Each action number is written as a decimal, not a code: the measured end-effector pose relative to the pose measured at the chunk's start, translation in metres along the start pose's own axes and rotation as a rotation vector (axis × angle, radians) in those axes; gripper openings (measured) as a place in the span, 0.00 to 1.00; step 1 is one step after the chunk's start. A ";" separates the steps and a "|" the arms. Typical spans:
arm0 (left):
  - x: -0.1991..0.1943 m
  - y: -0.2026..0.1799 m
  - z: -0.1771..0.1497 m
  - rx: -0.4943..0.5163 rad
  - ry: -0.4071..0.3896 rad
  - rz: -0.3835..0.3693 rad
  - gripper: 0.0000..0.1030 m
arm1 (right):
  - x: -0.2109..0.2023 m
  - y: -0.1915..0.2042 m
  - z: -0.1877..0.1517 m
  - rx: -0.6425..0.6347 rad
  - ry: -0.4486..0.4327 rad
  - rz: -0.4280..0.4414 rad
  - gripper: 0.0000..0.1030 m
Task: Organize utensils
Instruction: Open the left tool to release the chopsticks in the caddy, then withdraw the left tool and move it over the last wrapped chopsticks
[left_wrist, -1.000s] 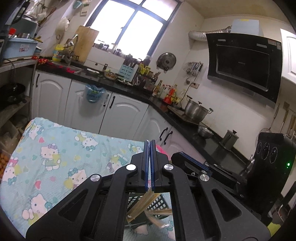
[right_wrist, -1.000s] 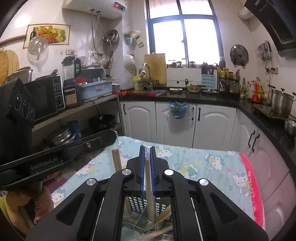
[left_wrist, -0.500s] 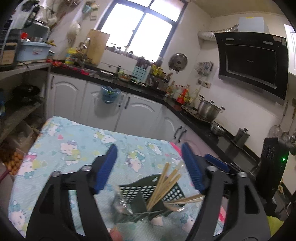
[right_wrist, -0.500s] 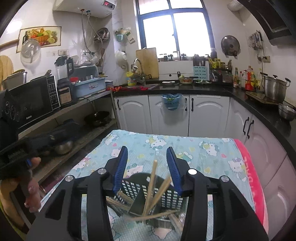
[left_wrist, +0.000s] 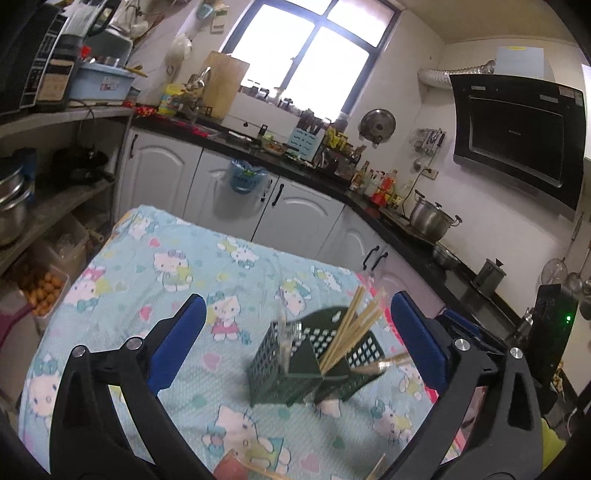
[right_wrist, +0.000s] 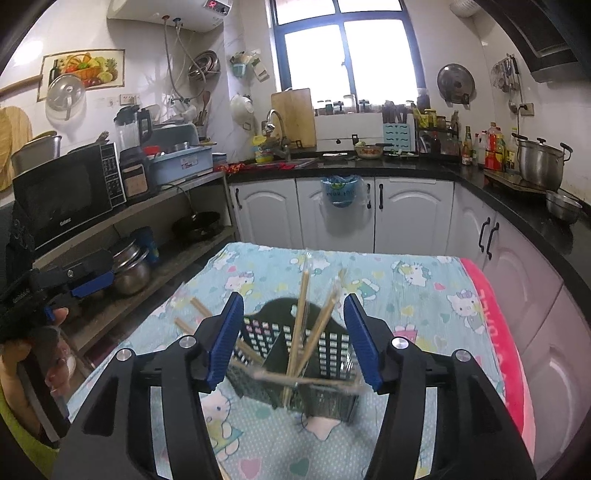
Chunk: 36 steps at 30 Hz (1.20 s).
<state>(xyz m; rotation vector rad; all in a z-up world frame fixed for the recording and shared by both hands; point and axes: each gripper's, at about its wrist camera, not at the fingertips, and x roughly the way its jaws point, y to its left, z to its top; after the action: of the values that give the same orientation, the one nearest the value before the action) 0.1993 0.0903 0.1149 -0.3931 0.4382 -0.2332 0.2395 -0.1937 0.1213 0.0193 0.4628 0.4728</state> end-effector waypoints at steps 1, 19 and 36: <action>-0.001 0.000 -0.003 -0.001 0.004 0.002 0.90 | -0.002 0.001 -0.003 -0.002 0.003 -0.002 0.53; -0.019 0.000 -0.054 0.019 0.064 0.010 0.90 | -0.023 0.019 -0.040 -0.048 0.064 -0.004 0.58; -0.011 -0.001 -0.097 0.026 0.160 0.013 0.90 | -0.042 0.016 -0.075 -0.079 0.127 -0.047 0.59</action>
<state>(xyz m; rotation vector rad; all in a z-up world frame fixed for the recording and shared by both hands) 0.1452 0.0620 0.0386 -0.3473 0.5946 -0.2587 0.1667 -0.2051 0.0737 -0.0983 0.5677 0.4477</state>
